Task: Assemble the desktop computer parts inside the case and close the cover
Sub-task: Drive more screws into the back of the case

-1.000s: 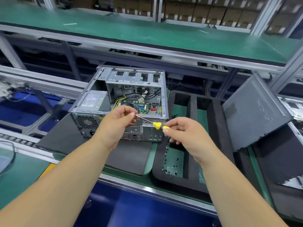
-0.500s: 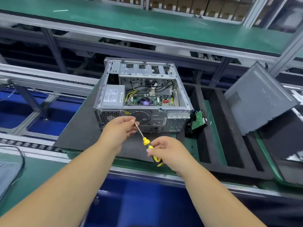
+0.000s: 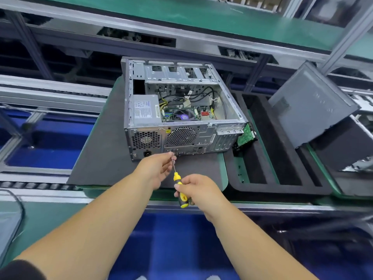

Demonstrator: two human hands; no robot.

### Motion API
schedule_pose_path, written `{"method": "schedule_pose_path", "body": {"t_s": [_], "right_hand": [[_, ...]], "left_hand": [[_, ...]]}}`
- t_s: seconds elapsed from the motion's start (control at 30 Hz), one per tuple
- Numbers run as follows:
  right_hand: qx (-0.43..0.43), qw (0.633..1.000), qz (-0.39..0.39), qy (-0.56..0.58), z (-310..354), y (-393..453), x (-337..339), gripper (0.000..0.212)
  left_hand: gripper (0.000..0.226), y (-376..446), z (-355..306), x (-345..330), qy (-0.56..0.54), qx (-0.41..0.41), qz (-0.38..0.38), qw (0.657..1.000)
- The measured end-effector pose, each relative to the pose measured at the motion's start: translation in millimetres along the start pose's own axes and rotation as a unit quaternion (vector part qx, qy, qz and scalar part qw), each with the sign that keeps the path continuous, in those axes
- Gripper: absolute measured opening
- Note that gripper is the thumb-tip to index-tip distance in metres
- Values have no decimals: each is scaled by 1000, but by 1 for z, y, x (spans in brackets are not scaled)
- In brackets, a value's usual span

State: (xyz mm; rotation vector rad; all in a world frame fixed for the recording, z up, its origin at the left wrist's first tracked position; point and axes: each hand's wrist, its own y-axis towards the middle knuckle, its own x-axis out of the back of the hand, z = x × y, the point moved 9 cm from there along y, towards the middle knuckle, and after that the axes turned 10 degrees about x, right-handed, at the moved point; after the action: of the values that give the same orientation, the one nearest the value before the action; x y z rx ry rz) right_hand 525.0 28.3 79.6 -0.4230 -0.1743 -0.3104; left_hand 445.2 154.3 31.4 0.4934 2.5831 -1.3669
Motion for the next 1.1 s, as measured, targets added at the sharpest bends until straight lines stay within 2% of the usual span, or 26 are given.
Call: {"method": "schedule_pose_path", "body": {"t_s": [0.6,0.93,1.1], "right_hand": [[-13,999,-33,5,-12,31,-11,6],[-14,999,-23,22,-14,34,-18,14],[-54,994,-24,87,-23,34,-25,29]], "left_hand": [[10,29,-8,2,-48,36,32,998],[9,33,-8,4,-45,43,34,997],[12,35,-8,5,-13,42,38,998]]}}
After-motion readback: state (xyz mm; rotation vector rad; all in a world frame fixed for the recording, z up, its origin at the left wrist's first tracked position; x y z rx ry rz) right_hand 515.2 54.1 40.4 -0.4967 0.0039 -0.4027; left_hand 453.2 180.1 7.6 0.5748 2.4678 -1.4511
